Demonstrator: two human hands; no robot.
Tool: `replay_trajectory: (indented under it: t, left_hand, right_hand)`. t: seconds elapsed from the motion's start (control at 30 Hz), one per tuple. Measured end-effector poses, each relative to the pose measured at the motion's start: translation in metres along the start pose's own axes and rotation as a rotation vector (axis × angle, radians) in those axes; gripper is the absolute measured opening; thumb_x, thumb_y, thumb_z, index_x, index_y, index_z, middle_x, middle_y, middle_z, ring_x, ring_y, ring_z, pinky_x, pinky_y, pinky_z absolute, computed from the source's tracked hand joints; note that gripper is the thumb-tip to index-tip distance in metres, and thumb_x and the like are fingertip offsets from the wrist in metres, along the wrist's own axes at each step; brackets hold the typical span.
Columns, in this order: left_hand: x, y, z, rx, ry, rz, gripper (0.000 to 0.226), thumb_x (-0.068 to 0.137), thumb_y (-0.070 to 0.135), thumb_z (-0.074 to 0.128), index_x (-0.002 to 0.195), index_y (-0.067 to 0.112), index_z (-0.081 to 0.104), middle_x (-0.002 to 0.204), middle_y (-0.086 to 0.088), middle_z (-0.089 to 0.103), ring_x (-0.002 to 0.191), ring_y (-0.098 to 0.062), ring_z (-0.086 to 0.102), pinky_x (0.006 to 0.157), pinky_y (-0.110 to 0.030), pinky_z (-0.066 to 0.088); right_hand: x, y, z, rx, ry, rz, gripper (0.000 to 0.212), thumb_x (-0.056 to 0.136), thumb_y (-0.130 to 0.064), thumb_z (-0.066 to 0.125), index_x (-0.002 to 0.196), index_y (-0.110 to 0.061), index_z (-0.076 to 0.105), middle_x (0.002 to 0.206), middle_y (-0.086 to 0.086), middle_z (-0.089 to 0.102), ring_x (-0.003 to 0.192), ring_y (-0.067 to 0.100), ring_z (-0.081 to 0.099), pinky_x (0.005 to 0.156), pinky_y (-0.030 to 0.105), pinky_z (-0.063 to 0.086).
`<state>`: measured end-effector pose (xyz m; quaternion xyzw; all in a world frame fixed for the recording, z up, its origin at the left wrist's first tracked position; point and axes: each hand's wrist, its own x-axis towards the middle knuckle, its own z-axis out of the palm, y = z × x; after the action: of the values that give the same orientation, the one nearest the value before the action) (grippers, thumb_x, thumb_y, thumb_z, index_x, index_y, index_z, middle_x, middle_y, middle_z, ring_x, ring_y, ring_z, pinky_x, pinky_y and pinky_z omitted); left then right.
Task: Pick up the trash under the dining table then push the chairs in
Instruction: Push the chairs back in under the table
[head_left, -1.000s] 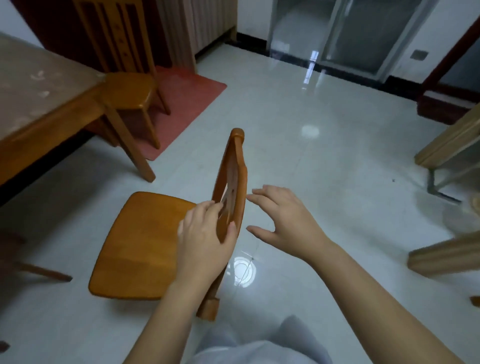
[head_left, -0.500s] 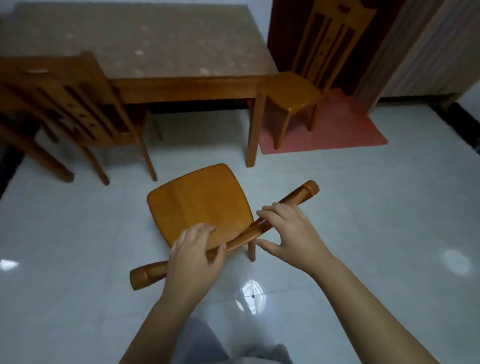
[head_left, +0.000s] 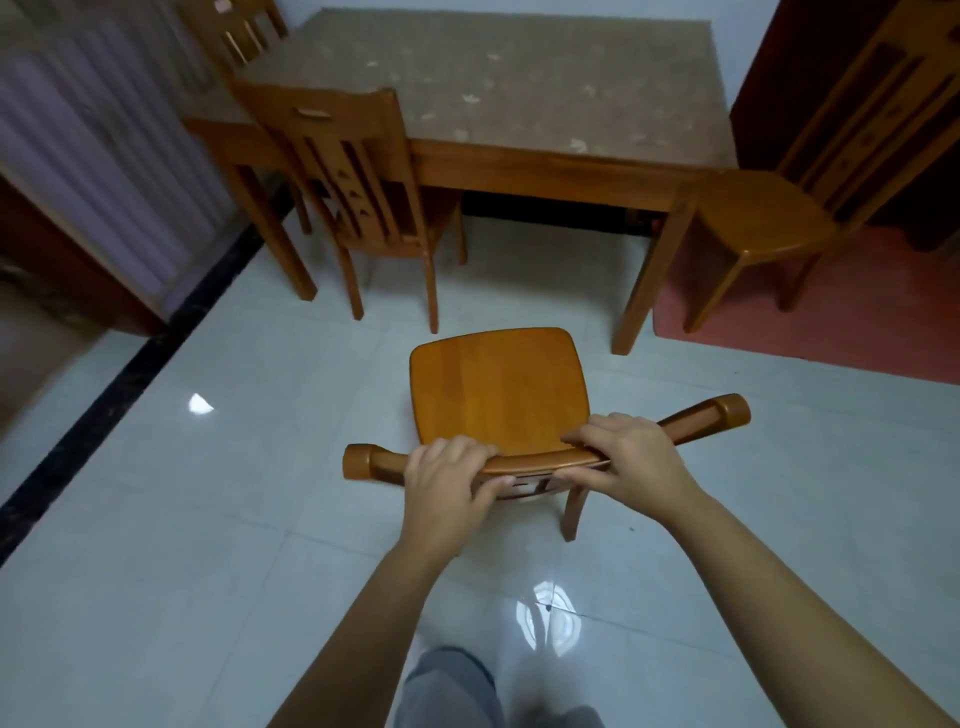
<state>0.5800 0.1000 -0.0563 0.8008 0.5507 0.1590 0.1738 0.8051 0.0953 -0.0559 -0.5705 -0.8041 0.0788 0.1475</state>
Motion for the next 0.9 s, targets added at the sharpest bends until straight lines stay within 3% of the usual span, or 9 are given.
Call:
replay_trajectory:
  t: [0.2, 0.5, 0.9]
  left_hand:
    - [0.005, -0.004, 0.006, 0.019, 0.05, 0.033, 0.034, 0.08, 0.052, 0.048, 0.09, 0.026, 0.067, 0.084, 0.009, 0.064, 0.08, -0.016, 0.057, 0.067, -0.024, 0.013]
    - [0.044, -0.023, 0.005, 0.018, 0.103, 0.068, 0.047, 0.081, 0.057, 0.035, 0.095, 0.026, 0.066, 0.092, 0.008, 0.064, 0.09, -0.015, 0.054, 0.075, -0.023, 0.013]
    - [0.138, -0.052, -0.008, 0.011, 0.021, 0.091, 0.032, 0.086, 0.051, 0.048, 0.105, 0.028, 0.062, 0.106, 0.01, 0.061, 0.103, -0.011, 0.049, 0.081, -0.025, 0.015]
  right_hand:
    - [0.001, 0.005, 0.011, 0.019, 0.191, -0.038, 0.059, 0.082, -0.069, 0.033, 0.079, -0.021, 0.068, 0.072, -0.005, 0.065, 0.064, 0.015, 0.058, 0.059, 0.022, 0.034]
    - [0.037, 0.018, 0.019, 0.004, 0.267, -0.058, 0.047, 0.079, -0.062, 0.044, 0.077, -0.021, 0.066, 0.069, -0.005, 0.063, 0.063, 0.015, 0.057, 0.058, 0.022, 0.034]
    - [0.116, 0.047, 0.026, 0.009, 0.349, -0.022, 0.054, 0.08, -0.066, 0.039, 0.077, -0.021, 0.068, 0.068, -0.005, 0.063, 0.063, 0.016, 0.057, 0.057, 0.026, 0.042]
